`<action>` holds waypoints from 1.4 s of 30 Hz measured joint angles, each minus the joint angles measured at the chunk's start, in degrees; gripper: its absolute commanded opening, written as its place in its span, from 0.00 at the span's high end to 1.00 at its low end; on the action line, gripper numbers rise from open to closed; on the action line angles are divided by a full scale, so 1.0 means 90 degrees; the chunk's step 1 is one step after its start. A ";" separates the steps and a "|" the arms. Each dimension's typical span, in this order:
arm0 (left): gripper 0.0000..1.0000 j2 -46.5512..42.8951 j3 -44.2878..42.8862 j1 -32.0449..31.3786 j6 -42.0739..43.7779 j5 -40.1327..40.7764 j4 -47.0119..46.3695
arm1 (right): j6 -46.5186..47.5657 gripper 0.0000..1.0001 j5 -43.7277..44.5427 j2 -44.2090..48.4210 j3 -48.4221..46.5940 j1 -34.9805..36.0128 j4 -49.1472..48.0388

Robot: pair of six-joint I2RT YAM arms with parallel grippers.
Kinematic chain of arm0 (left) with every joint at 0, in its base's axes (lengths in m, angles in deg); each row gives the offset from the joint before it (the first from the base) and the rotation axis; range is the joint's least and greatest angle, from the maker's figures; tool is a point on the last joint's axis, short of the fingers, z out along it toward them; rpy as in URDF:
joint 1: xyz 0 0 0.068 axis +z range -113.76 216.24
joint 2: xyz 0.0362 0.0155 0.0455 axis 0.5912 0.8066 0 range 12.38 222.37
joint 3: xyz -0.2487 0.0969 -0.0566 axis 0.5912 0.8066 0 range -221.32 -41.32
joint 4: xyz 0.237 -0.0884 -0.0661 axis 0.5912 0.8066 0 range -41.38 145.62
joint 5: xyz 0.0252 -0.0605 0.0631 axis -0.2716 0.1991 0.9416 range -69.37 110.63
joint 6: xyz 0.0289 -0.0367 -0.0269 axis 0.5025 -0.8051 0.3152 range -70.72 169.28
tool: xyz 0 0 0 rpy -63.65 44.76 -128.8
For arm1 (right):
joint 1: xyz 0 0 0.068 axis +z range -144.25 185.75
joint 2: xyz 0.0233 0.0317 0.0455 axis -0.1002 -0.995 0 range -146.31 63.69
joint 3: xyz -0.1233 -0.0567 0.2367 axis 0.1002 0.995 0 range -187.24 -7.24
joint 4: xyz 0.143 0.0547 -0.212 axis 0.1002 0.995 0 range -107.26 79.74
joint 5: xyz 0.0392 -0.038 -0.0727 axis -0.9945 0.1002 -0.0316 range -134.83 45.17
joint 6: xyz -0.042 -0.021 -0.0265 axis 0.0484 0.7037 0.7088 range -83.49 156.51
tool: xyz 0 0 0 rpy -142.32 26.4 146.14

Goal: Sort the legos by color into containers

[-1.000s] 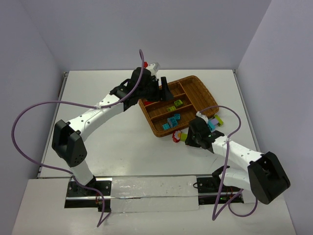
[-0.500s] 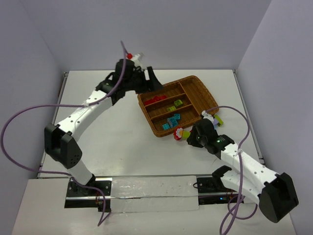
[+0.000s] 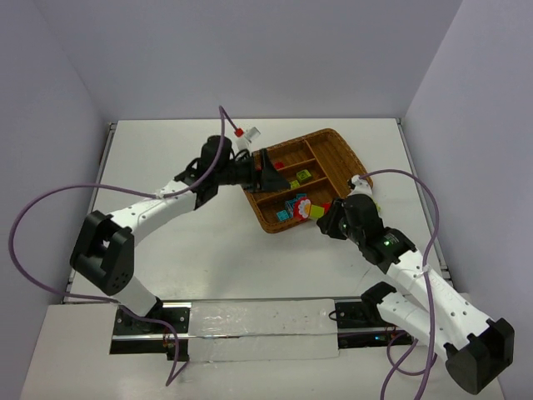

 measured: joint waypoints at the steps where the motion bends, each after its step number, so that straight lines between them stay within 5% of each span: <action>1: 0.13 0.0057 0.0249 -0.0053 -0.0078 -0.0246 -0.0258 | -0.0002 1.00 -0.0012 -0.0032 -0.0019 0.0000 -0.0010; 14: 0.25 0.1017 0.0568 -0.0289 -0.0496 -0.1426 -0.1779 | 0.0000 1.00 -0.0054 -0.0140 -0.0030 0.0004 -0.0059; 27: 0.27 0.1654 0.0361 -0.0456 -0.0763 -0.1594 -0.2027 | 0.0003 1.00 -0.0134 -0.0115 -0.0077 0.0005 -0.0057; 42: 0.79 0.1806 0.0176 -0.0522 -0.0880 -0.1572 -0.2113 | 0.0020 1.00 -0.0153 -0.0036 -0.0100 0.0005 -0.0038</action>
